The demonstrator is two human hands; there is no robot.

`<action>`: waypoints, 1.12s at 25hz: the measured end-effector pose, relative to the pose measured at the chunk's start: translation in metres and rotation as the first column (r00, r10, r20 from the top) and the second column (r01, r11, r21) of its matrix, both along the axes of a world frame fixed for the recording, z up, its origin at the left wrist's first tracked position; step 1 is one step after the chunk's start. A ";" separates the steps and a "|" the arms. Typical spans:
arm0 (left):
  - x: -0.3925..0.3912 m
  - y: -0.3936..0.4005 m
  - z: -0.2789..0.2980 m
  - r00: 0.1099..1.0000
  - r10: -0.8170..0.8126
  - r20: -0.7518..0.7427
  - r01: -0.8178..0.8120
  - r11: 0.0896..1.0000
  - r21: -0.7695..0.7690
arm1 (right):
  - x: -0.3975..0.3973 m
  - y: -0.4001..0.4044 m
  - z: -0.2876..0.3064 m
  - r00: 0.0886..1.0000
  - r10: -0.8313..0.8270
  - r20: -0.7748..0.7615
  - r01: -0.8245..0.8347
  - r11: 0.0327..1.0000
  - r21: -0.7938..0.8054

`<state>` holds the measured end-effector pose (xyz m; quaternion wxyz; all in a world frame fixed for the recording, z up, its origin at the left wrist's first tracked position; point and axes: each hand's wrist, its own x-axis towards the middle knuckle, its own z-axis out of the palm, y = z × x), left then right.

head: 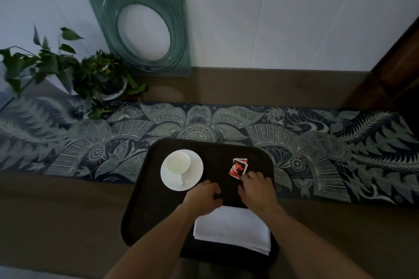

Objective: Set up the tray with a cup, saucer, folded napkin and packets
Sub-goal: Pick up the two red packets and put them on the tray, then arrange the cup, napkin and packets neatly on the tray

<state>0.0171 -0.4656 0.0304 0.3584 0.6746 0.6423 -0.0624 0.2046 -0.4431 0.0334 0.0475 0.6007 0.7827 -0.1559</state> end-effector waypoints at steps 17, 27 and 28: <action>-0.223 -0.013 0.011 0.864 -0.412 -0.290 0.418 0.907 -0.042 | -0.154 -0.053 0.016 0.980 -0.037 0.193 0.075 0.979 -0.191; -0.231 0.033 0.002 0.865 -0.387 -0.319 0.427 0.902 0.064 | -0.162 -0.032 0.005 0.963 -0.227 0.146 0.259 0.929 -0.264; -0.228 0.040 0.001 0.864 -0.387 -0.322 0.431 0.899 0.076 | -0.162 -0.029 0.002 0.958 -0.266 0.108 0.287 0.914 -0.286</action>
